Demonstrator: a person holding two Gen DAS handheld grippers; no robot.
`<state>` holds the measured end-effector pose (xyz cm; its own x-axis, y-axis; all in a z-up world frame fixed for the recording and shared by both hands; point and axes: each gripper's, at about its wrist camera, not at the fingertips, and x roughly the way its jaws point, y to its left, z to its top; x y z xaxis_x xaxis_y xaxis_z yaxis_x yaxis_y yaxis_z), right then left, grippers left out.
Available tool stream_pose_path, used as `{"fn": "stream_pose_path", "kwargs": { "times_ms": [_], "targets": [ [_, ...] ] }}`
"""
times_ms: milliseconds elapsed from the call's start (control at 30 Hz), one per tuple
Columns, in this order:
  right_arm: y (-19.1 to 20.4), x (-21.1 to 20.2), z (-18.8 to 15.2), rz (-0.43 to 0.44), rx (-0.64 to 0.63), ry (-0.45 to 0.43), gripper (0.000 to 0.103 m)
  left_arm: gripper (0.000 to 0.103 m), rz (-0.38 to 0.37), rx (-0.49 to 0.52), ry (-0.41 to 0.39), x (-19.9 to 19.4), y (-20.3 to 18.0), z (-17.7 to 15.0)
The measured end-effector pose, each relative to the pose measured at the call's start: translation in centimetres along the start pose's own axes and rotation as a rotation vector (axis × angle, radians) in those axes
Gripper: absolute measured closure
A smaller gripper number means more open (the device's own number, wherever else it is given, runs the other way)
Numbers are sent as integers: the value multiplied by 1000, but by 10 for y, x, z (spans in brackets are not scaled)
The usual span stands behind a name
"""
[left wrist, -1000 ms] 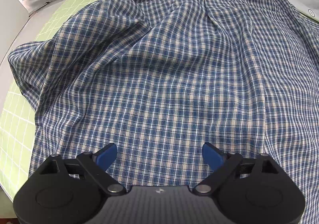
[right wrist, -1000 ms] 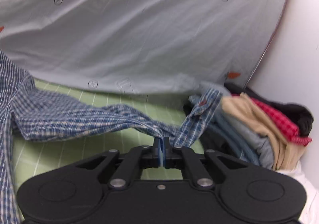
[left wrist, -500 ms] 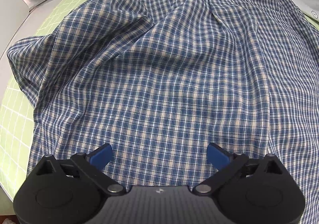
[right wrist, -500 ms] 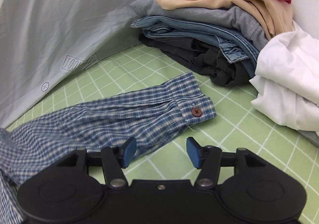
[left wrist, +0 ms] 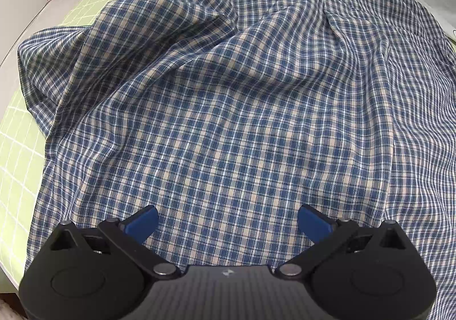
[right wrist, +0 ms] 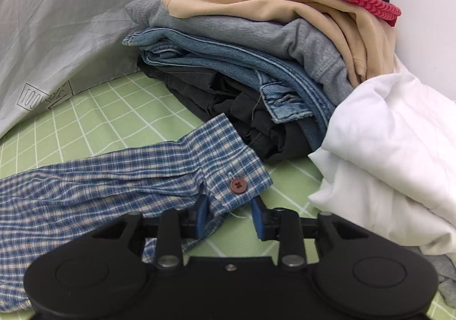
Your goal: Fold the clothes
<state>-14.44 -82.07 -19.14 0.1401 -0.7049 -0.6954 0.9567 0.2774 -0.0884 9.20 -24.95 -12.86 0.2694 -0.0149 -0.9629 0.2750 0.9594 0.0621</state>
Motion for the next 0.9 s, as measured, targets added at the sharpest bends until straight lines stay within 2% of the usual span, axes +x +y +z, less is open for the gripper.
{"fn": "stream_pose_path", "kwargs": {
  "times_ms": [67,133,167,200,400,500,600,733,800,867,900],
  "targets": [
    [2,-15,-7,14,-2,3,43,0,4,4,-5,-2,0,-2],
    [6,-33,-16,44,-14,6,28,1,9,14,-12,-5,-1,-6],
    [14,-47,-27,93,-40,6,12,1,10,24,-15,-8,-2,-11],
    [22,-61,-38,142,-66,6,3,1,9,34,-23,-12,-2,-17],
    [71,-146,-103,434,-223,6,0,1,-25,22,-113,-50,24,-61],
    [96,-188,-137,575,-306,7,0,1,-41,-21,-181,-63,39,-63],
    [120,-221,-181,651,-422,25,0,1,-42,-78,-237,-66,71,-52],
    [143,-248,-227,666,-522,46,0,4,-47,-174,-282,-60,123,-40],
    [150,-257,-240,628,-516,49,0,12,-57,-228,-291,-58,152,-39],
    [156,-266,-252,590,-503,51,0,26,-70,-270,-283,-52,178,-41],
    [159,-270,-256,572,-481,52,0,30,-77,-286,-278,-47,191,-42]
  ]
}}
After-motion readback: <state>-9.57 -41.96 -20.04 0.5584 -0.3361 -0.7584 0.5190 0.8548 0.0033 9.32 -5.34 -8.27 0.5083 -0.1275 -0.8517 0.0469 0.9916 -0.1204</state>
